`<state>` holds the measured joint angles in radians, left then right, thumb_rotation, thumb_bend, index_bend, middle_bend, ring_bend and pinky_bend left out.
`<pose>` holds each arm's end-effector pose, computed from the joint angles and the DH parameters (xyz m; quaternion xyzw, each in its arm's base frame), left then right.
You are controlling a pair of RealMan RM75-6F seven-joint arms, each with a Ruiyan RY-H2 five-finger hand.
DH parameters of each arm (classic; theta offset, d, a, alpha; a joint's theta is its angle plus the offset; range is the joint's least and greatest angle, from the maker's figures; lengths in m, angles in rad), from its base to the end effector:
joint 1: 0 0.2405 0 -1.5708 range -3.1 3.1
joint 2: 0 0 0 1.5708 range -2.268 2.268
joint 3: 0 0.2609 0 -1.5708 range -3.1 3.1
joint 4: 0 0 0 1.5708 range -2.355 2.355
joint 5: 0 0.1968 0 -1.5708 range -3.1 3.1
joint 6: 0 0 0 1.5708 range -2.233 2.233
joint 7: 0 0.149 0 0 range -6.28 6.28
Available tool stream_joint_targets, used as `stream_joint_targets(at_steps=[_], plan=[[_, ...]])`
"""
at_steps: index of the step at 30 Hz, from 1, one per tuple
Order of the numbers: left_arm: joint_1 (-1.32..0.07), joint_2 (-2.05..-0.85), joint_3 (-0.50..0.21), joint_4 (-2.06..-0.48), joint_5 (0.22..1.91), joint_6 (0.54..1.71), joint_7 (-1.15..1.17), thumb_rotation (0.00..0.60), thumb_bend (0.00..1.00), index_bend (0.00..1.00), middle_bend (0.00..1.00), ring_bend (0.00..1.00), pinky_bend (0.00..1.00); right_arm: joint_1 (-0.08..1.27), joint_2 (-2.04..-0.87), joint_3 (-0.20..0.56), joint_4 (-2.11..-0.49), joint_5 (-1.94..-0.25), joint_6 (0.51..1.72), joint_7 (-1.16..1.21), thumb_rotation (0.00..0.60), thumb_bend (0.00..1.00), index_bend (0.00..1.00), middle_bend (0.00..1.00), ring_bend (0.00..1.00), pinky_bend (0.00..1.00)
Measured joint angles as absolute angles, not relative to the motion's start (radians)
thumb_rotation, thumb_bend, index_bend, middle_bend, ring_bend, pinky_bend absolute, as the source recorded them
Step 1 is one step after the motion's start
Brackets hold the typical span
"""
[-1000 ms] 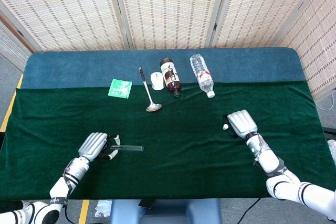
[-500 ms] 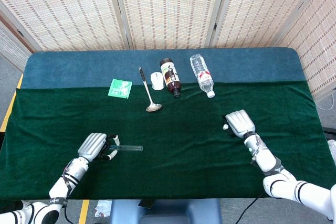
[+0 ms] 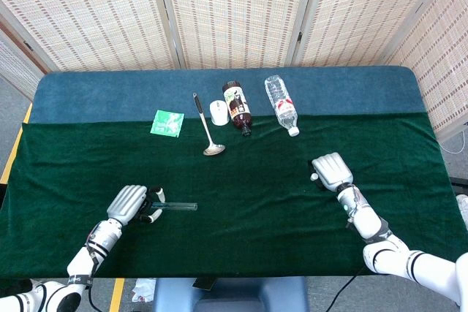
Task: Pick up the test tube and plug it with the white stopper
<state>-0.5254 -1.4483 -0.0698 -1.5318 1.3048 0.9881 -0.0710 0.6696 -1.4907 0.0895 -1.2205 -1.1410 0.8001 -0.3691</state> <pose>-0.2200 0.2883 0.0115 -0.6773 -0.5164 -0.3890 0.3512 -0.2585 -0.3585 0.0165 0.7814 -0.3369 0.2062 0.4832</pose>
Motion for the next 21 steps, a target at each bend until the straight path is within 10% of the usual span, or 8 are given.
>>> stream_joint_targets(at_steps=[21], plan=[[-0.527,-1.442,-0.082,-1.532,1.308,0.986,-0.103,0.6,0.49,0.66,0.95,0.93,0.84,0.67,-1.464,0.101,-1.279,-1.125,0.833,-0.376,0.6,0.51,0.71,0.98,1.0,1.0]])
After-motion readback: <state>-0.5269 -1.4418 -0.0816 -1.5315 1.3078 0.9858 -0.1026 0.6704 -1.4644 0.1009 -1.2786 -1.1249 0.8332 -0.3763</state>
